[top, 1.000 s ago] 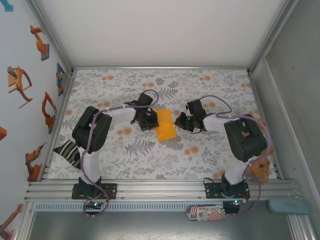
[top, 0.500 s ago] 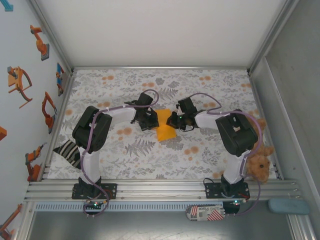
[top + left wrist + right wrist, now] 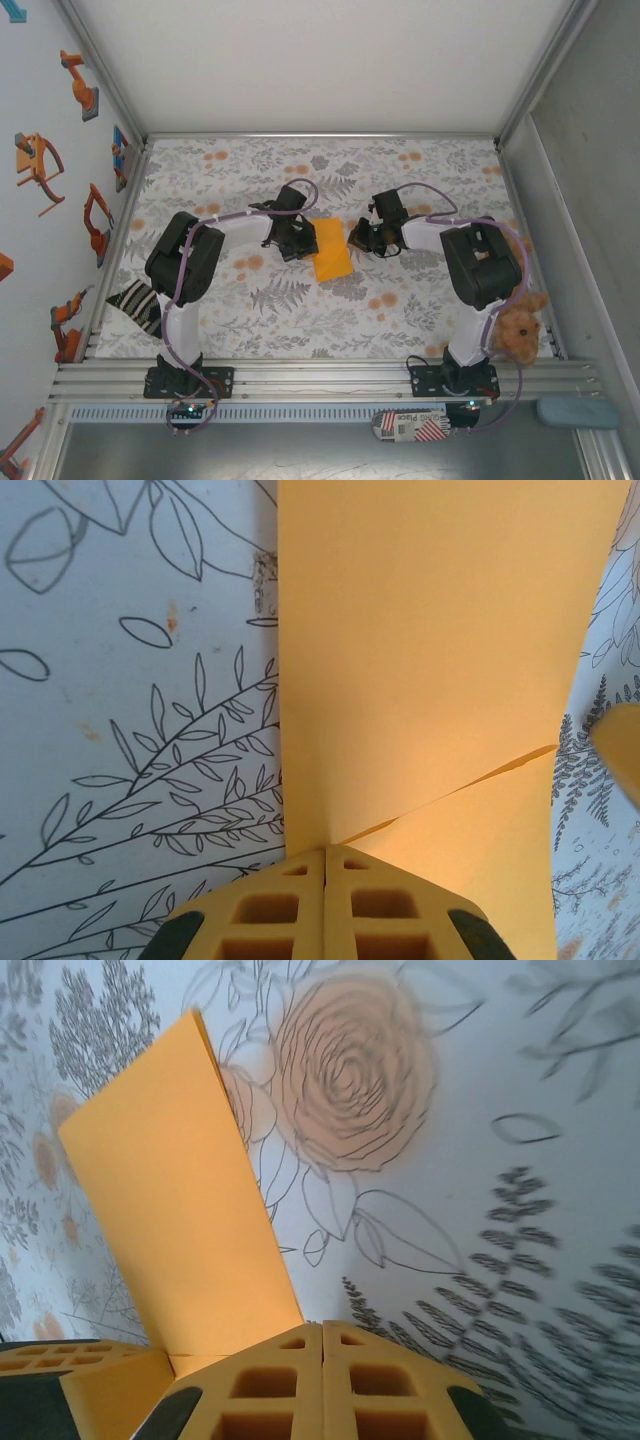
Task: Fold a paper plane with a square sheet of paper (pick it up from the middle)
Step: Fold the triangle a second time at the center of the table.
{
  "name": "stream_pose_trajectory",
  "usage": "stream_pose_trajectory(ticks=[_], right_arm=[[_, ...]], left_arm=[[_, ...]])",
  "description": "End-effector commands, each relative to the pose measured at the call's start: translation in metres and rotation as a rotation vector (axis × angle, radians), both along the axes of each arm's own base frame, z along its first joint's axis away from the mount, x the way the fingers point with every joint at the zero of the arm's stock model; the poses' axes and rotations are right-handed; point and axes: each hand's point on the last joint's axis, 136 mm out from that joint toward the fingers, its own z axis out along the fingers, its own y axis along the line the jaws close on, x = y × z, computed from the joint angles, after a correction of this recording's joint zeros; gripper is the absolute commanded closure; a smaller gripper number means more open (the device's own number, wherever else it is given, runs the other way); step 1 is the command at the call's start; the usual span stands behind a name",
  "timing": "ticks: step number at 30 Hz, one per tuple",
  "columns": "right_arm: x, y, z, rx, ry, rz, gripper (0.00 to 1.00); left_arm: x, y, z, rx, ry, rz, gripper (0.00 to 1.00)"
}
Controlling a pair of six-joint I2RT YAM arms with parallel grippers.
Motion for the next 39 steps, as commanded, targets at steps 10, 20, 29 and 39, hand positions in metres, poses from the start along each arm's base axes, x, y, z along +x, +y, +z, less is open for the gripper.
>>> stream_pose_trajectory(ticks=[10,20,29,39], right_arm=[[-0.031,0.053,0.021,0.107,-0.01,0.135,1.0],[-0.044,0.047,-0.017,0.056,0.093,0.111,1.0],[-0.058,0.027,-0.045,-0.048,0.165,0.074,1.0],[-0.063,0.023,-0.052,-0.069,0.194,0.062,1.0]], left_arm=[[-0.011,0.024,-0.043,0.158,0.063,-0.08,0.96],[-0.009,0.02,-0.04,0.145,0.061,-0.086,0.96],[0.008,0.006,0.006,0.065,-0.023,-0.087,0.91],[-0.006,-0.018,0.056,-0.181,-0.084,-0.038,0.93]])
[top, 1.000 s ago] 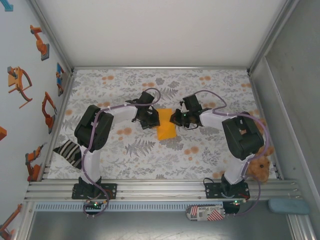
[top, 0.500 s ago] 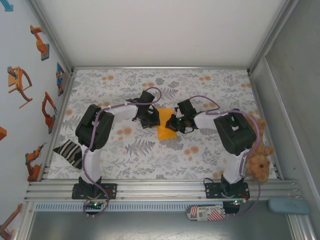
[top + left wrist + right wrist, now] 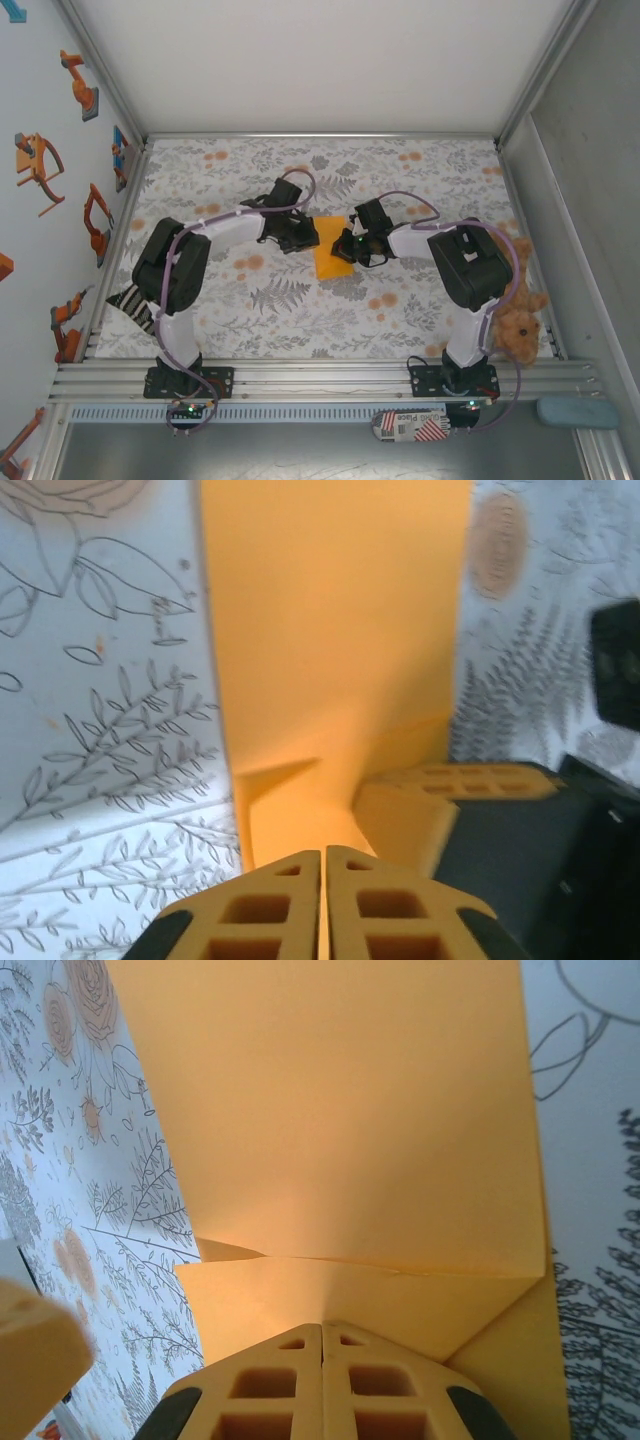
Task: Fold a paper plane with a square sheet of paper (pick it up from the middle)
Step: Fold the triangle a second time at the center of the table.
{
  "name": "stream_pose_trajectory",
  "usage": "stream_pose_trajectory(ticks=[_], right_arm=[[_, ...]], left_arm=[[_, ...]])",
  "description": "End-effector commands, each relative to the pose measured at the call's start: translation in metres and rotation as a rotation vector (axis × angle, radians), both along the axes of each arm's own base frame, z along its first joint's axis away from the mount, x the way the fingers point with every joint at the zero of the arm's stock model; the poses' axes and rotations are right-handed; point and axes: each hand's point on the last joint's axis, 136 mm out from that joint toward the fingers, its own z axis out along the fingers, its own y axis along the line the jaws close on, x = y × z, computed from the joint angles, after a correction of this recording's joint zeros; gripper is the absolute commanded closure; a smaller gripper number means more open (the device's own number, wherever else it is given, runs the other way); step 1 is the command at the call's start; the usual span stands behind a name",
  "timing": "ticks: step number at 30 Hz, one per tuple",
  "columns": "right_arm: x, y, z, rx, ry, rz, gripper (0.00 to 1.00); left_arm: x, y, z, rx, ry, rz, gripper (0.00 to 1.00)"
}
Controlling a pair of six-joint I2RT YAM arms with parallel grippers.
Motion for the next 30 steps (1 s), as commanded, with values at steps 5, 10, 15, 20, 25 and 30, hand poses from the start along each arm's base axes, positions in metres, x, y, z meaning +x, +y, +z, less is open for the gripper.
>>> stream_pose_trajectory(ticks=[5,10,15,20,25,30], right_arm=[[-0.028,-0.028,-0.043,-0.148,0.148,-0.049,1.0],[-0.029,-0.028,-0.044,-0.154,0.165,-0.054,1.0],[-0.031,-0.029,-0.045,-0.16,0.18,-0.054,1.0],[-0.031,-0.029,-0.046,-0.165,0.188,-0.055,1.0],[-0.032,-0.029,-0.047,-0.167,0.193,-0.053,1.0],[-0.033,-0.03,-0.048,-0.171,0.2,-0.054,1.0]], left_arm=[[-0.025,-0.021,0.006,-0.095,0.037,-0.024,0.98],[-0.035,-0.024,-0.006,-0.078,0.063,-0.033,1.0],[-0.039,-0.025,-0.014,-0.068,0.085,-0.039,1.0],[-0.045,-0.025,-0.025,-0.05,0.11,-0.047,1.0],[-0.049,-0.026,-0.032,-0.039,0.123,-0.057,1.0],[-0.053,-0.028,-0.037,-0.034,0.132,-0.07,1.0]])
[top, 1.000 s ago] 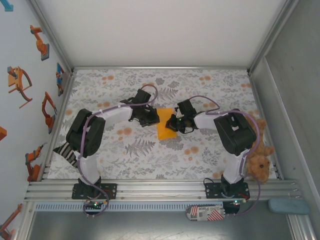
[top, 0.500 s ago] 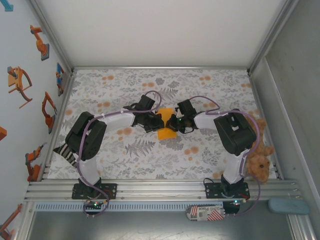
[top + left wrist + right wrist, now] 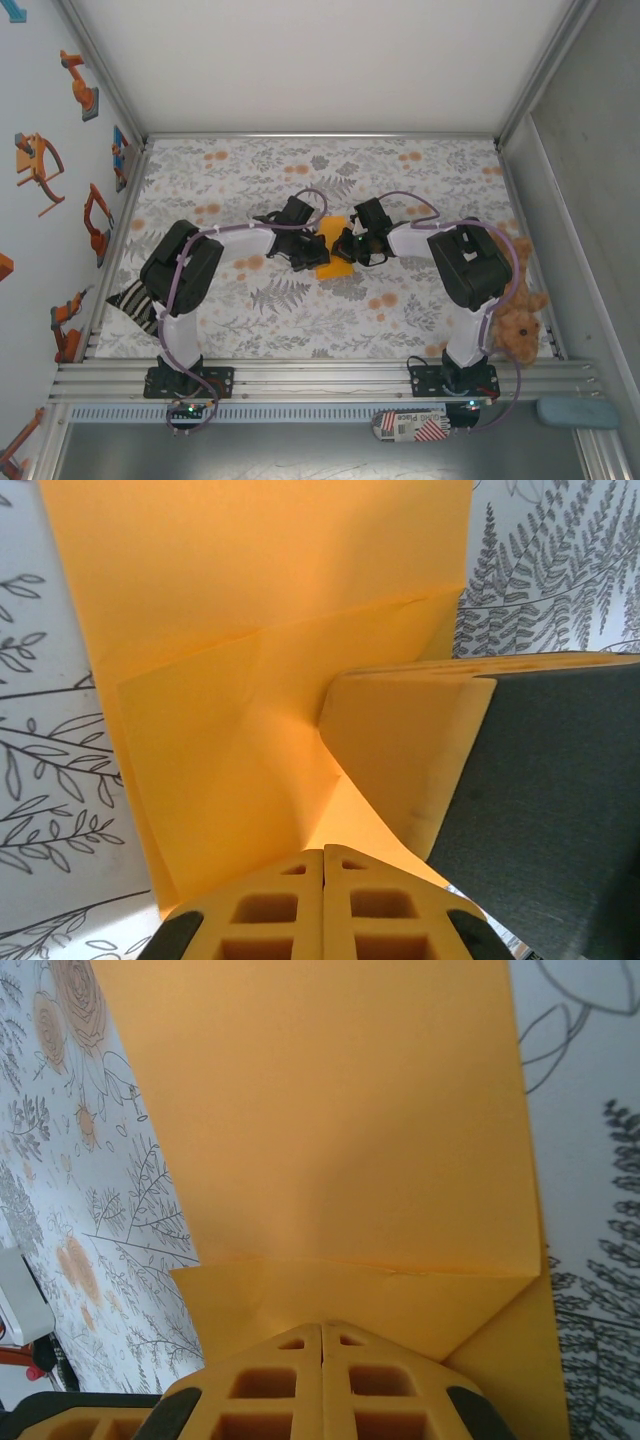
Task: Fold a paper plane with a square sheet of paper (pick it up from the middle)
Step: Fold the triangle a second time at the center of the table.
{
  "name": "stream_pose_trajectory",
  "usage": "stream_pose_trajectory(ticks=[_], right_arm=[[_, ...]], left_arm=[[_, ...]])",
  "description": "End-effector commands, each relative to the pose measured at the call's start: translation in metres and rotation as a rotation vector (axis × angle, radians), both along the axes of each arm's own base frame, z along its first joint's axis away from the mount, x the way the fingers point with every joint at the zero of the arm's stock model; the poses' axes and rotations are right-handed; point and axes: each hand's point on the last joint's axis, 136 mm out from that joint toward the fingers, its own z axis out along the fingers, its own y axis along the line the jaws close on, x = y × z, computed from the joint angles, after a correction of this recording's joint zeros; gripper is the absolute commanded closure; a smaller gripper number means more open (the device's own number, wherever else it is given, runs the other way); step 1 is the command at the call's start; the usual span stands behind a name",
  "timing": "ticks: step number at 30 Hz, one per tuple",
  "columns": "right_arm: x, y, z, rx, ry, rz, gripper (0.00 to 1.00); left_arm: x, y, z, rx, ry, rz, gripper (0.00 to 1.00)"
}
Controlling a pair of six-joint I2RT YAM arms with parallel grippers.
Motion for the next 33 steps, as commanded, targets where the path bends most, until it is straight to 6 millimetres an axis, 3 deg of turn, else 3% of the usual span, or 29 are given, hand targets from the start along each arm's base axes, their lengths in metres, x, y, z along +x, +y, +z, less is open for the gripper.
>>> stream_pose_trajectory(ticks=[1,33], right_arm=[[-0.033,-0.03,-0.048,-0.168,0.171,-0.033,1.0],[-0.039,-0.039,-0.062,-0.231,0.224,-0.047,1.0]], left_arm=[[-0.009,-0.002,-0.009,0.005,0.036,-0.014,1.0],[-0.024,0.026,-0.028,0.14,0.044,-0.052,1.0]])
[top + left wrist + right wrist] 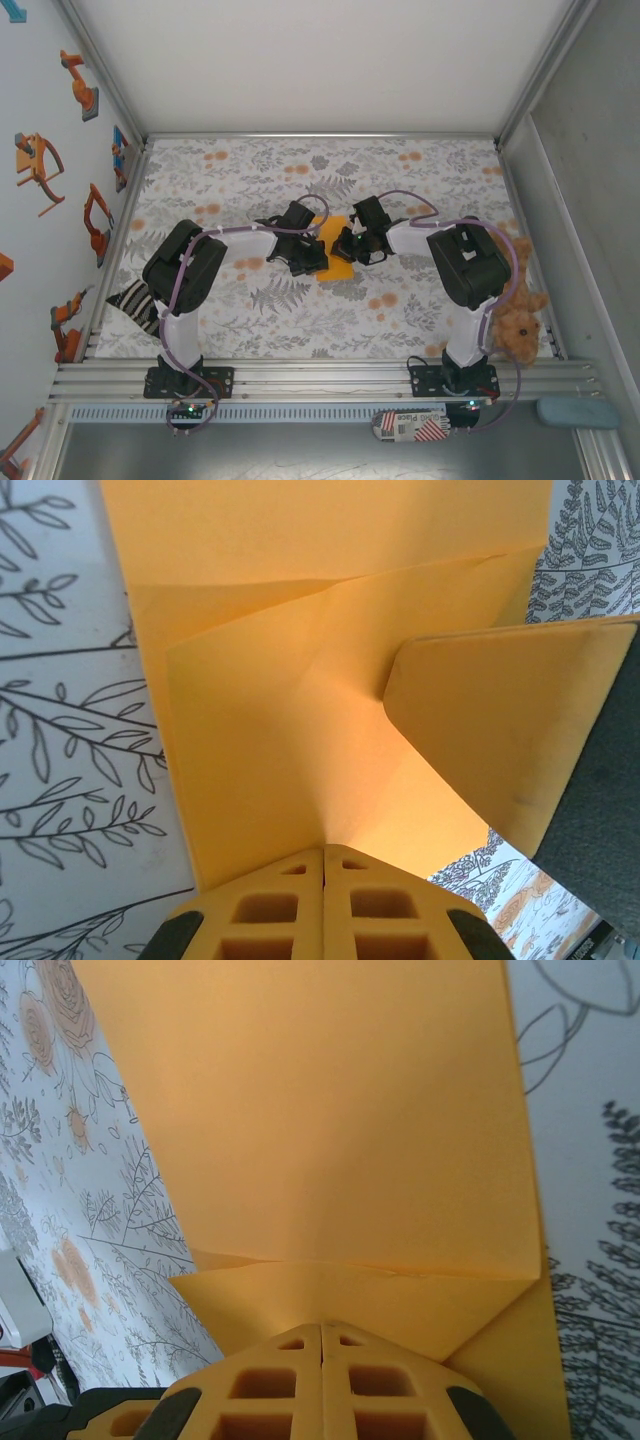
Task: Fold a paper plane with a square sheet of paper (pick it up from the middle)
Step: Fold the triangle a second time at the center of the table.
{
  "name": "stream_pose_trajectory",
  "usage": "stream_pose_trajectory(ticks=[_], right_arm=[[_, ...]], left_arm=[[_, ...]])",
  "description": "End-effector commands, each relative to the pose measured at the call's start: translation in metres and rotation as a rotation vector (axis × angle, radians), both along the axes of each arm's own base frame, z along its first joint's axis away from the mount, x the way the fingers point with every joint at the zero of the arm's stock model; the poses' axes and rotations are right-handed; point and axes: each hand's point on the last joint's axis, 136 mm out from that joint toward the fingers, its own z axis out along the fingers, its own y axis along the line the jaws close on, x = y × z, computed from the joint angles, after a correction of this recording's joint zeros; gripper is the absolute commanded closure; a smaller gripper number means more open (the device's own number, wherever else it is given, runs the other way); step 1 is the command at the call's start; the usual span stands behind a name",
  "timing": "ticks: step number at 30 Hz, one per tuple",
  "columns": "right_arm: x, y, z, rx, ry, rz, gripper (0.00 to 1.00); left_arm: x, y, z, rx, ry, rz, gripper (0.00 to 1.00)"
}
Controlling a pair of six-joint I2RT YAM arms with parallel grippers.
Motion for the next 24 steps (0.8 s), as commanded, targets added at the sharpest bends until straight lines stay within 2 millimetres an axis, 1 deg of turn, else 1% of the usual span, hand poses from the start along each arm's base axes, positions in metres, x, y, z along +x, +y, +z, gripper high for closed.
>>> stream_pose_trajectory(ticks=[1,6,11,20,22,24], right_arm=[[-0.038,-0.039,-0.061,-0.216,0.193,-0.045,1.0],[-0.039,-0.04,-0.062,-0.221,0.199,-0.046,1.0],[-0.039,-0.041,-0.063,-0.228,0.203,-0.045,1.0],[-0.04,-0.041,-0.065,-0.231,0.208,-0.045,1.0],[-0.04,-0.041,-0.065,-0.23,0.209,-0.046,1.0],[-0.04,-0.041,-0.065,-0.231,0.209,-0.047,1.0]], left_arm=[[-0.016,0.019,-0.013,0.096,0.039,-0.027,1.0],[-0.018,0.026,-0.013,0.119,0.039,-0.041,1.0],[-0.027,0.029,-0.01,0.116,0.049,-0.077,1.0],[-0.042,0.052,-0.004,0.19,0.046,-0.109,1.0],[-0.044,0.055,0.0,0.193,0.042,-0.113,1.0],[-0.042,0.055,0.008,0.189,0.017,-0.108,1.0]])
